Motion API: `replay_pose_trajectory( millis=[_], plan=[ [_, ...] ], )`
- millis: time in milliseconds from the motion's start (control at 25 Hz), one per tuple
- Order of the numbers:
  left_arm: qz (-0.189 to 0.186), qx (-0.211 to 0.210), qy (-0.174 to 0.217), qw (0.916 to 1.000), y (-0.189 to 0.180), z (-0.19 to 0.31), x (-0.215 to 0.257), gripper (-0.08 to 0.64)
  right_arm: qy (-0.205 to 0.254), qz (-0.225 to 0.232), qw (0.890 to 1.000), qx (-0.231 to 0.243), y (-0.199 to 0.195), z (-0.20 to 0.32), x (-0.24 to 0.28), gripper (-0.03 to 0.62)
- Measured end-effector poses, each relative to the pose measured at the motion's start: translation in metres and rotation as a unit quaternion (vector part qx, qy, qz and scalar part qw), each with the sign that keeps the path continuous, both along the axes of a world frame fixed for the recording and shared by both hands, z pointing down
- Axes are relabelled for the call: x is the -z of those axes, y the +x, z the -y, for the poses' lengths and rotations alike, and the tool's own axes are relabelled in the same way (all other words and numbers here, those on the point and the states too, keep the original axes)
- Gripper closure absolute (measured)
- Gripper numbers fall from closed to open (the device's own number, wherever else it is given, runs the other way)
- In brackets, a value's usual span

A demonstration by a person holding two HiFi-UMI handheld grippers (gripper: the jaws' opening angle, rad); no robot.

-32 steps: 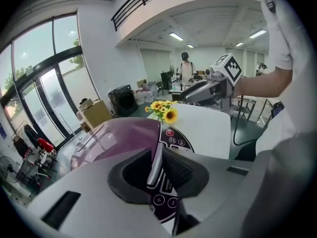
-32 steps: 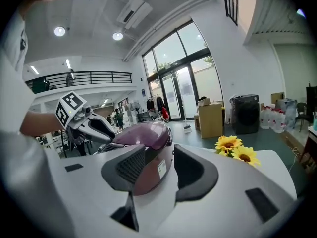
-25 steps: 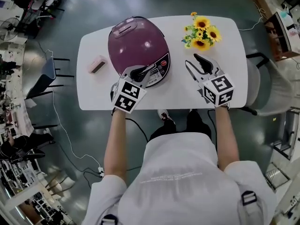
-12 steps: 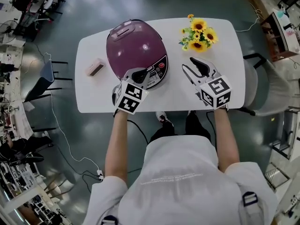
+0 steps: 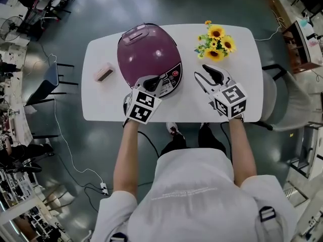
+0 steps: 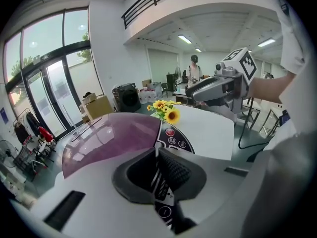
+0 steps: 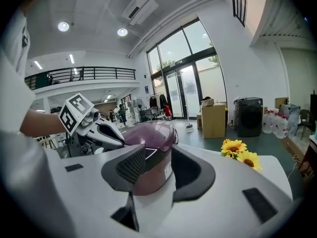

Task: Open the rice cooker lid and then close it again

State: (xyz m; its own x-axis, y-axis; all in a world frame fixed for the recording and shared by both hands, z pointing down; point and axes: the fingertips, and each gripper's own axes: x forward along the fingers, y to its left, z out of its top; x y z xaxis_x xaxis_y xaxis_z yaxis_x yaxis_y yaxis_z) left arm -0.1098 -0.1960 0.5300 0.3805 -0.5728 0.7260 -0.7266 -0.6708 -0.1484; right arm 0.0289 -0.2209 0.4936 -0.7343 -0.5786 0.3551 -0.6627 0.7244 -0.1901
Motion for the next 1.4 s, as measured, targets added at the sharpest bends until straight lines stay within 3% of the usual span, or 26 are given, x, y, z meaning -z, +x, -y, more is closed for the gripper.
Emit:
replay_pose_trajectory(
  millis=[920, 1400],
  plan=[
    [-0.013, 0.030, 0.005, 0.9994, -0.001, 0.001, 0.000, 0.528, -0.003, -0.016, 1.000, 0.024, -0.005, 0.001, -0.001, 0.420],
    [-0.037, 0.054, 0.033, 0.9973, -0.002, 0.002, 0.001, 0.526, 0.026, -0.020, 0.999, 0.029, -0.008, 0.010, 0.026, 0.419]
  ],
)
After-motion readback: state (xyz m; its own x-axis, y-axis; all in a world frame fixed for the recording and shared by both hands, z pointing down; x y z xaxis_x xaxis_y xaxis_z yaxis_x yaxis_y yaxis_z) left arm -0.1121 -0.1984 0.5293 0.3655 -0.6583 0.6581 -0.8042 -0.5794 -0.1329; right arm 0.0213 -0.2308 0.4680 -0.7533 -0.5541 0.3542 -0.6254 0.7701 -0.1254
